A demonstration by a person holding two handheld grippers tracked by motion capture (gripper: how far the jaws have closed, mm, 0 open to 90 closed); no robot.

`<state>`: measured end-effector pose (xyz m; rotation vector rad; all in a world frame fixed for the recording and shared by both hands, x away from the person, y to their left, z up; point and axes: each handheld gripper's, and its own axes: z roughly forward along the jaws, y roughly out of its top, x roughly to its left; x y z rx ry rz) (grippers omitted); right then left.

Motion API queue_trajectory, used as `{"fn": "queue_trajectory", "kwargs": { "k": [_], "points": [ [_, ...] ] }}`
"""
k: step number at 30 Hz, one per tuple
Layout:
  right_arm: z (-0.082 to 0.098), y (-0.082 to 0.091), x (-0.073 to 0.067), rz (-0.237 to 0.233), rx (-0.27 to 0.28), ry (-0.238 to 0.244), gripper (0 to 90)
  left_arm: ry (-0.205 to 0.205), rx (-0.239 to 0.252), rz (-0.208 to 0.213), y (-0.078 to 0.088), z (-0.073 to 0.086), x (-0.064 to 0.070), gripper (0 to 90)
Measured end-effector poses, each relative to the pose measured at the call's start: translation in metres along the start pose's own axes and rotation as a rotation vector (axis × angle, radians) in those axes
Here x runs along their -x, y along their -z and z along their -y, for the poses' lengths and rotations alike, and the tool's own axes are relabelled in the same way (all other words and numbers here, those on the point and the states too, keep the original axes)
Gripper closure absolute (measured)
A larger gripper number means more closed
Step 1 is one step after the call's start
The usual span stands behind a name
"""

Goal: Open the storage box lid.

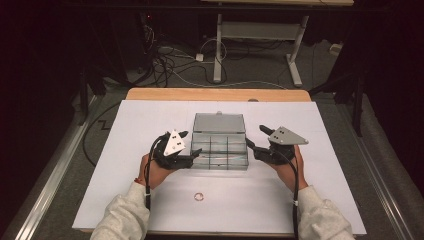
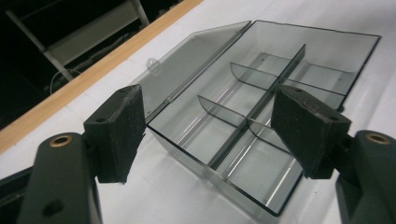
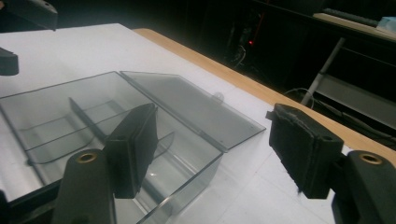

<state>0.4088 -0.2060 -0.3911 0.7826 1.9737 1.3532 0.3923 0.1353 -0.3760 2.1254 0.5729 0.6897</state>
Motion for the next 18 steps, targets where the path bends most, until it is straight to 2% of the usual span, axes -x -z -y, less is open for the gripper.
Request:
{"fn": "queue_trajectory", "kwargs": {
  "k": [5, 6, 14, 18],
  "points": [
    [-0.001, 0.012, -0.007, -0.03, 0.001, 0.031, 29.0, -0.037, 0.023, -0.001, 0.012, 0.001, 0.005, 23.0],
    [-0.001, 0.014, -0.008, -0.03, 0.007, 0.041, 28.9, -0.043, 0.019, 0.016, 0.014, 0.002, 0.006, 23.0],
    [-0.002, 0.03, -0.014, -0.049, 0.024, 0.054, 28.8, -0.047, 0.02, 0.031, 0.029, 0.008, 0.008, 23.0],
    [0.0, 0.035, -0.015, -0.033, 0.018, 0.064, 27.4, -0.053, 0.027, 0.041, 0.035, 0.01, 0.011, 23.0]
  ]
}}
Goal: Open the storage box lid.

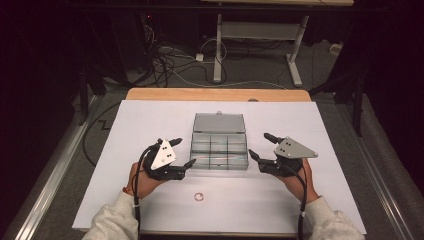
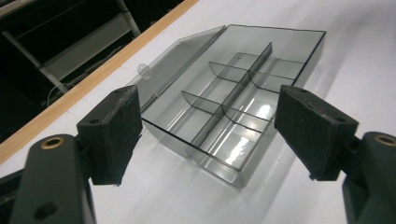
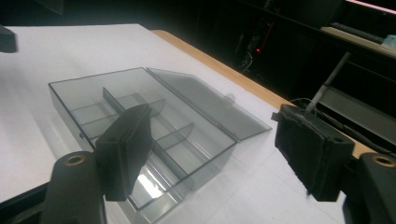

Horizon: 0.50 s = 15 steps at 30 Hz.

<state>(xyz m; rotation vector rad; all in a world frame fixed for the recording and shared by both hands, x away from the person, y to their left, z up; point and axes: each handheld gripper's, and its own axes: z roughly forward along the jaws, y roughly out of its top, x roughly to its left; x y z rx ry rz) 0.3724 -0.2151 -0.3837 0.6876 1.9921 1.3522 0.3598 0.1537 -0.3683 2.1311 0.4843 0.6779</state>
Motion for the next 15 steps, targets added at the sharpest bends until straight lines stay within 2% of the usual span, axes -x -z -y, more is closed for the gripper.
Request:
{"fn": "queue_trajectory", "kwargs": {
  "k": [7, 10, 15],
  "points": [
    [0.006, 0.012, 0.002, -0.002, 0.006, -0.014, 26.8, -0.029, -0.014, 0.02, 0.007, 0.003, 0.009, 22.9],
    [0.008, 0.017, 0.001, 0.001, 0.014, -0.001, 26.5, -0.049, -0.02, 0.035, 0.008, 0.006, 0.012, 22.9],
    [0.012, 0.025, -0.001, 0.001, 0.026, 0.011, 25.0, -0.057, -0.04, 0.048, 0.009, 0.012, 0.017, 22.9]
  ]
}}
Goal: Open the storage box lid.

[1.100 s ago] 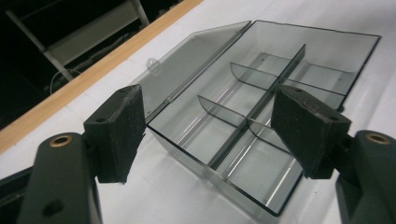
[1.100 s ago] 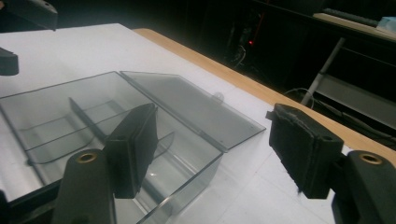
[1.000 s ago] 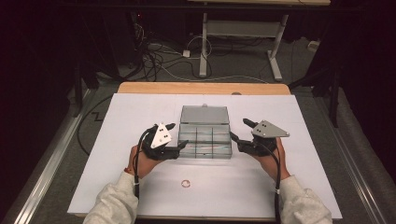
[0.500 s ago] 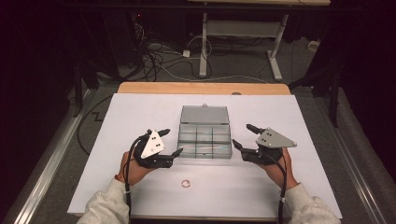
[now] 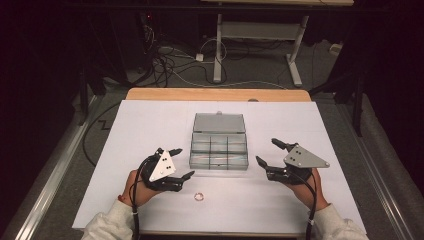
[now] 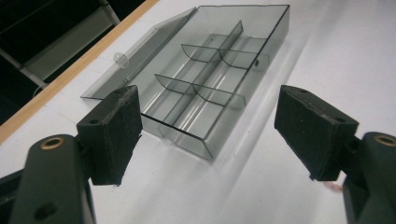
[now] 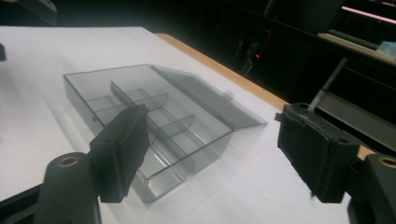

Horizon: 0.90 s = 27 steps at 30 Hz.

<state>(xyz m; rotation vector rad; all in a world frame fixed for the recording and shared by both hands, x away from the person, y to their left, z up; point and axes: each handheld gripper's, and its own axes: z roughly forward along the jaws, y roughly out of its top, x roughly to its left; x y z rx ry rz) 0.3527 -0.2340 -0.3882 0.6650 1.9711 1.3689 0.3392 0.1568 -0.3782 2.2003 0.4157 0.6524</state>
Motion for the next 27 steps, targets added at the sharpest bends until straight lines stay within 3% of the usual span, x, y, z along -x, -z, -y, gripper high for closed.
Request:
{"fn": "queue_trajectory", "kwargs": {
  "k": [6, 11, 14, 19, 24, 27],
  "points": [
    [0.006, 0.009, -0.004, -0.035, 0.018, -0.001, 23.5, -0.018, -0.027, 0.015, 0.001, 0.001, 0.011, 23.0],
    [0.013, 0.015, -0.012, -0.041, -0.004, 0.005, 22.8, -0.024, -0.042, 0.05, 0.001, 0.003, 0.021, 22.9],
    [0.017, 0.017, -0.017, -0.045, -0.032, 0.028, 24.1, -0.029, -0.075, 0.067, 0.0, 0.003, 0.028, 23.0],
    [0.024, 0.022, -0.023, -0.036, -0.043, 0.024, 25.6, -0.029, -0.104, 0.128, -0.003, 0.004, 0.039, 23.0],
    [0.03, 0.025, -0.029, -0.055, -0.068, 0.035, 26.2, 0.011, -0.107, 0.222, -0.007, 0.009, 0.047, 23.2],
    [0.032, 0.027, -0.032, -0.059, -0.065, 0.041, 26.3, 0.055, -0.116, 0.274, -0.014, 0.014, 0.05, 25.8]
  ]
}}
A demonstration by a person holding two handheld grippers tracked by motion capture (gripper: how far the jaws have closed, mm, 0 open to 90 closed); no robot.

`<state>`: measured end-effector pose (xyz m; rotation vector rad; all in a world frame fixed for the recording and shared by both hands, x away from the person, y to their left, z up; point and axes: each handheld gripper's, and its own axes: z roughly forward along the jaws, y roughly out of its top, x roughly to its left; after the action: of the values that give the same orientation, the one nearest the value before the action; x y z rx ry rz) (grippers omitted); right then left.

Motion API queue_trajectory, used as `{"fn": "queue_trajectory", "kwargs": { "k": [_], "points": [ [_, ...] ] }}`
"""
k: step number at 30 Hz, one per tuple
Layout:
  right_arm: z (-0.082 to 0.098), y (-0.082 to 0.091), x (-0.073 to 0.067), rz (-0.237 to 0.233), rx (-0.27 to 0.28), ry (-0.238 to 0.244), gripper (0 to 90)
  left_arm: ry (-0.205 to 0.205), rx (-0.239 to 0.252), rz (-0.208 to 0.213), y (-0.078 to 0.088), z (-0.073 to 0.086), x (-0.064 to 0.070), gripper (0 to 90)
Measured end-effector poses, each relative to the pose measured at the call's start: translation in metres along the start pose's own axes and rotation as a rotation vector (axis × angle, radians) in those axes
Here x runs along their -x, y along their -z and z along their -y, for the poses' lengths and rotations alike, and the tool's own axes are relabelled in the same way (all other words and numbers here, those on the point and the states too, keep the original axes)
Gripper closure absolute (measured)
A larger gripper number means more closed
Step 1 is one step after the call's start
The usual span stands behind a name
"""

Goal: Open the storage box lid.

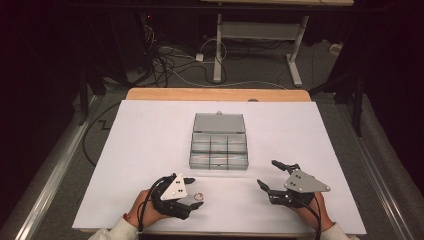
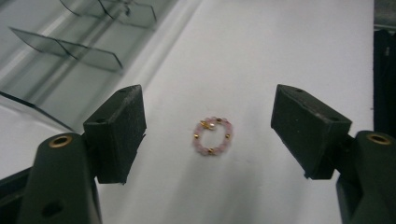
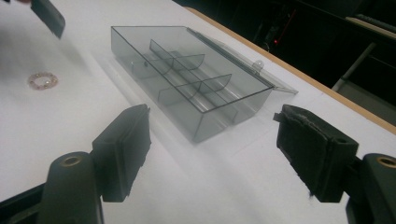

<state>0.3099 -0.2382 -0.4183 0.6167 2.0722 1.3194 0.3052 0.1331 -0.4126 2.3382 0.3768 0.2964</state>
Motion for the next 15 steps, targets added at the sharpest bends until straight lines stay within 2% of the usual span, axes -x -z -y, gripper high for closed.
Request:
{"fn": "queue_trajectory", "kwargs": {
  "k": [3, 6, 8, 10, 12, 13, 15],
  "points": [
    [0.001, 0.002, -0.002, -0.006, 0.003, -0.003, 26.6, 0.004, -0.023, 0.039, -0.008, 0.003, 0.002, 30.1],
    [0.003, 0.003, -0.003, -0.006, -0.004, 0.003, 27.3, 0.008, -0.018, 0.059, -0.012, 0.004, 0.004, 40.1],
    [0.004, 0.003, -0.002, -0.01, -0.007, -0.002, 27.3, 0.009, -0.036, 0.088, -0.016, 0.005, 0.005, 46.9],
    [0.005, 0.001, -0.001, -0.009, -0.017, -0.006, 27.4, 0.017, -0.066, 0.087, -0.02, 0.005, 0.004, 50.7],
    [0.006, -0.001, 0.0, -0.008, -0.026, -0.008, 27.5, 0.039, -0.067, 0.091, -0.021, 0.005, 0.002, 53.3],
    [0.006, -0.002, -0.001, -0.008, -0.029, -0.007, 27.7, 0.053, -0.07, 0.093, -0.021, 0.005, 0.001, 58.0],
    [0.007, -0.003, -0.001, -0.01, -0.04, -0.002, 27.9, 0.072, -0.073, 0.098, -0.021, 0.005, 0.0, 59.7]
  ]
}}
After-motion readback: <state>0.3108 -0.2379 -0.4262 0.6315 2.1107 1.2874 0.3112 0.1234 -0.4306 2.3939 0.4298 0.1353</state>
